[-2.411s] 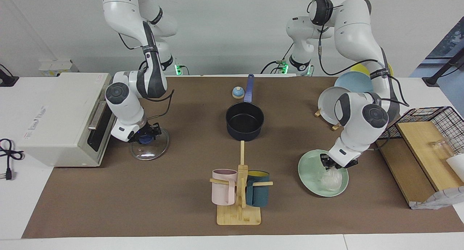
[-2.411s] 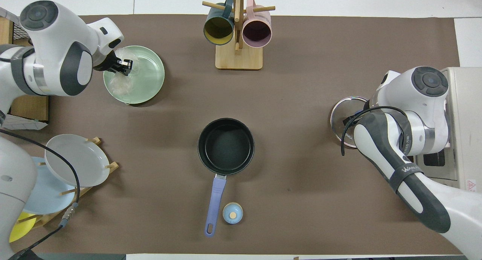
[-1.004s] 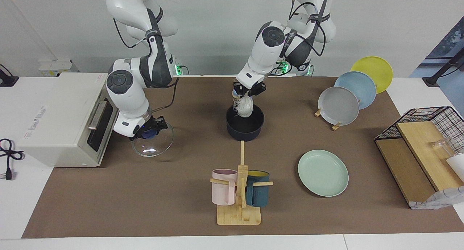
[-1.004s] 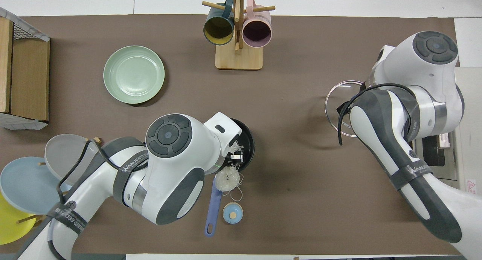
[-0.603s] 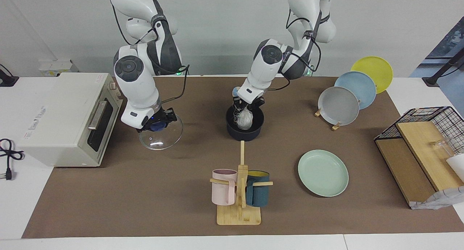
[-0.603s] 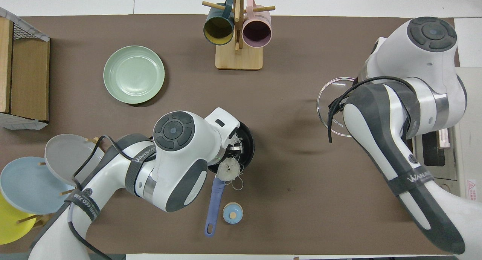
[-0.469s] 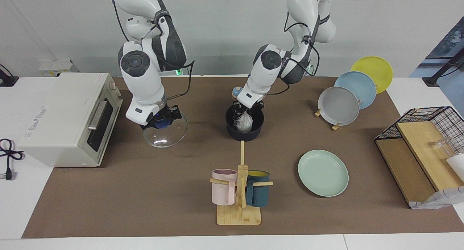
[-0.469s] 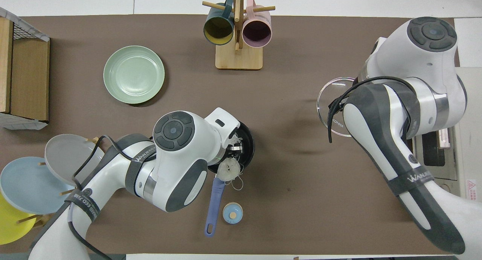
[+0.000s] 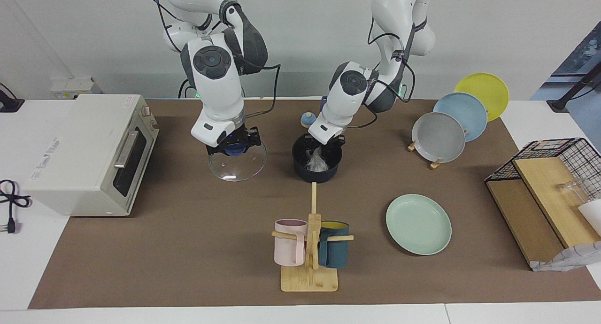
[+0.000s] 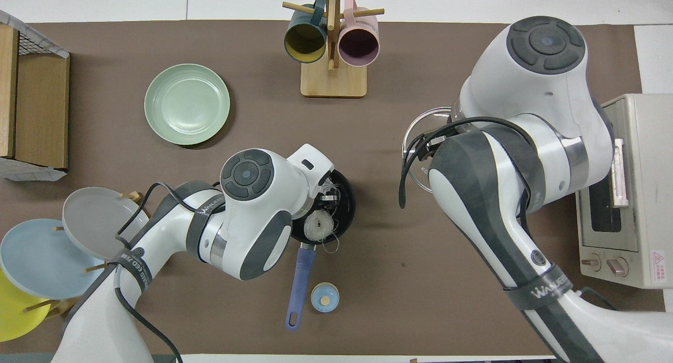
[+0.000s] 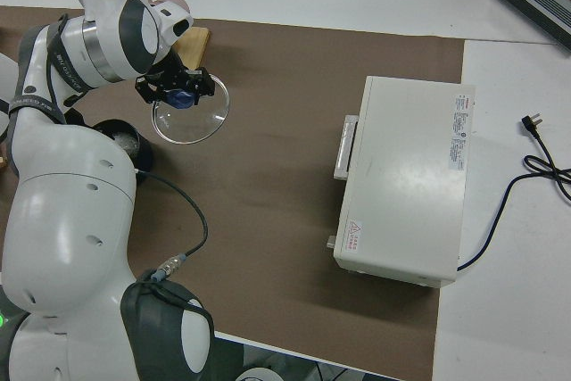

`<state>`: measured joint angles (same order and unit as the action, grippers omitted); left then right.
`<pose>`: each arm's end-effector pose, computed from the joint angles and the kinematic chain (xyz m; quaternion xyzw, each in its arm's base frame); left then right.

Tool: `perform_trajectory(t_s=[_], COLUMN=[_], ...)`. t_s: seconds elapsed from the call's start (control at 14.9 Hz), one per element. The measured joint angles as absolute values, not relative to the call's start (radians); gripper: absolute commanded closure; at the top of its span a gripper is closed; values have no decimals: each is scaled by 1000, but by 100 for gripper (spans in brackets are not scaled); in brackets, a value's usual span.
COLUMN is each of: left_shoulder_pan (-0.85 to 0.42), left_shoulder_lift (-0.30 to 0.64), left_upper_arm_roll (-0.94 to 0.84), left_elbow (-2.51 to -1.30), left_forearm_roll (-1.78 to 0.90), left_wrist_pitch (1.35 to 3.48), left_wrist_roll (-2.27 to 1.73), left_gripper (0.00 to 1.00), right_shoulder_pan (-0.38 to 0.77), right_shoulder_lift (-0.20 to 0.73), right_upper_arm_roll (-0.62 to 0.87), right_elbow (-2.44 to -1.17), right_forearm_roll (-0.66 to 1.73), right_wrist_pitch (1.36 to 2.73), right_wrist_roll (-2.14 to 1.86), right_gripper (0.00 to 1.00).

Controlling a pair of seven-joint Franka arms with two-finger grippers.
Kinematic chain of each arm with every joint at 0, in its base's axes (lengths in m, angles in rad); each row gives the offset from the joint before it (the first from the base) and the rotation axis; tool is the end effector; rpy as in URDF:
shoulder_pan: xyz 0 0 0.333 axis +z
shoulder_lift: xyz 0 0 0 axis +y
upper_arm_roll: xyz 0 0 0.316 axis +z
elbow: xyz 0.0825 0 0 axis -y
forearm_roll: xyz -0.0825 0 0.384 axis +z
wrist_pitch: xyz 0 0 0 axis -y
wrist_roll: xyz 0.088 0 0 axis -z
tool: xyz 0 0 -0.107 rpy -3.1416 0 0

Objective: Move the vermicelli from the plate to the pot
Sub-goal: 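Withdraw the left gripper while the right gripper carries the lid over the pot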

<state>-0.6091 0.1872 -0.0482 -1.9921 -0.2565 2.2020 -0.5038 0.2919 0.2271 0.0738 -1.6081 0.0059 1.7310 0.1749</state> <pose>0.4647 -0.3686 0.3725 0.9940 -0.0015 -0.0503 0.0968 0.5802 0.2188 0.4864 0.9942 0.0940 -0.0529 0.0030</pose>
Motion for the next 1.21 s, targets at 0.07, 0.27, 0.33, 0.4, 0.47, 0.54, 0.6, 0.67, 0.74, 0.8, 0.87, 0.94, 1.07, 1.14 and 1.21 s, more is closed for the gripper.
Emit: perform_trajectory(t_s=[0.07,0.27,0.33,0.4,0.47,0.54,0.6,0.67,0.74,0.8,0.87,0.94,1.07,1.14,1.21], left_shoulder_pan=[-586,-488,-446,-401,-353,-311,-272,-241,-214,-189,-167,-150,-133,-125,-119], left_shoulder_lift=[179,114,84,53,23,-3,-25,-42,-53,-63,-70,-74,-80,-80,-80], left_upper_arm_roll=[-47,-43,-42,-40,-38,-35,-33,-32,-31,-30,-30,-29,-29,-29,-29], left_elbow=[-1962,-1859,-1833,-1814,-1800,-1791,-1781,-1770,-1761,-1756,-1753,-1752,-1751,-1750,-1750], left_forearm_roll=[-256,-256,-256,-256,-255,-245,-220,-191,-163,-139,-117,-93,-61,-56,-54], left_wrist_pitch=[2146,1955,1900,1853,1809,1771,1735,1704,1682,1669,1659,1649,1640,1639,1638], left_wrist_roll=[-495,-440,-403,-359,-310,-264,-221,-186,-160,-137,-116,-99,-90,-90,-90], left_gripper=[0,0,0,0,0,0,0,0,0,0,0,0,0,0,0], right_shoulder_pan=[307,351,371,392,416,438,462,487,514,542,570,598,639,649,655], right_shoulder_lift=[227,227,228,229,232,236,242,253,268,289,315,343,386,400,409], right_upper_arm_roll=[74,75,75,75,76,76,76,77,77,77,77,77,77,76,76], right_elbow=[-1607,-1606,-1605,-1605,-1605,-1605,-1602,-1596,-1587,-1572,-1555,-1540,-1523,-1518,-1516], right_forearm_roll=[18,26,26,26,26,26,25,25,22,14,1,-16,-35,-37,-37], right_wrist_pitch=[1731,1753,1769,1782,1790,1793,1797,1801,1805,1807,1809,1815,1856,1868,1870], right_wrist_roll=[204,272,295,318,348,383,417,447,478,517,558,595,649,660,662], right_gripper=[57,58,58,58,58,58,58,58,58,58,58,58,58,58,58])
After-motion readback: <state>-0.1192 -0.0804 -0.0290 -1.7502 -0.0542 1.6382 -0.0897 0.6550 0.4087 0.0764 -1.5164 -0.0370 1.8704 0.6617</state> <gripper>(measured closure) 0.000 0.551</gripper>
